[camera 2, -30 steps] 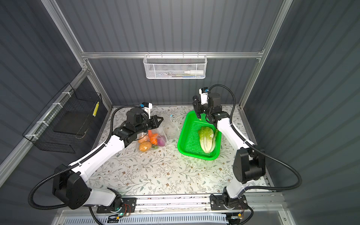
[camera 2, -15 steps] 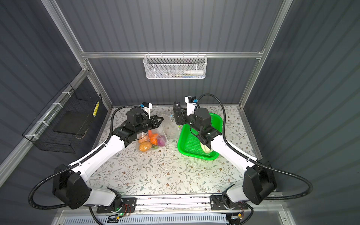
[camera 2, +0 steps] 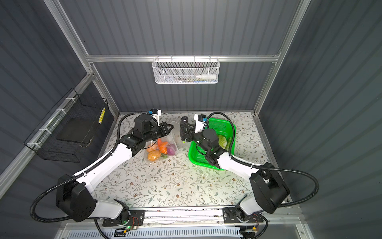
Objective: Place the food in the zip-top bag and seal the zipper
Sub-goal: 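Lift the eggplant and carry it toward the bag opening, then lower the eggplant into the bag and open the right gripper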
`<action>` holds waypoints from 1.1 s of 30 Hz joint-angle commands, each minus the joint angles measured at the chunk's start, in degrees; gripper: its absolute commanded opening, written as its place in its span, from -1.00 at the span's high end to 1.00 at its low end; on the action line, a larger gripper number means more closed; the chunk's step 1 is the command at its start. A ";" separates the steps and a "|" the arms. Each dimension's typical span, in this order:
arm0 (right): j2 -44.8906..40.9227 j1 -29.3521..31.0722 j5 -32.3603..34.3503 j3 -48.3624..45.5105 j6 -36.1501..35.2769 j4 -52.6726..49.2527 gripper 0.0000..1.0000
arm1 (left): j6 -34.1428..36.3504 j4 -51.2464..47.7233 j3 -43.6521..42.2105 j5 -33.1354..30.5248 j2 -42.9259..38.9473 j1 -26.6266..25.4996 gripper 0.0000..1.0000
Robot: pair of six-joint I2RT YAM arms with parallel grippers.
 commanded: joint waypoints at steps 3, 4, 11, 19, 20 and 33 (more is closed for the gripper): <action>2.22 1.33 -1.18 -1.29 1.74 4.34 0.48 | -1.45 -0.09 1.43 -0.85 0.05 -0.35 1.00; 2.48 1.50 -1.22 -1.37 1.63 3.91 0.47 | -1.36 -0.08 1.56 -0.83 0.07 -0.34 1.00; 5.54 1.84 -1.91 1.62 2.07 -2.94 0.44 | -0.07 0.26 2.46 0.44 0.52 -1.11 1.00; 9.86 1.88 -2.92 6.79 2.78 -9.90 0.38 | 1.35 0.88 2.15 0.62 0.01 -2.06 1.00; 10.27 1.87 -2.83 7.52 2.81 -10.97 0.36 | 1.47 0.82 2.13 0.65 -0.02 -2.12 1.00; 2.05 1.72 -2.05 9.80 -3.38 -20.89 -0.42 | 1.27 -0.18 1.07 -2.59 -1.68 -2.11 1.00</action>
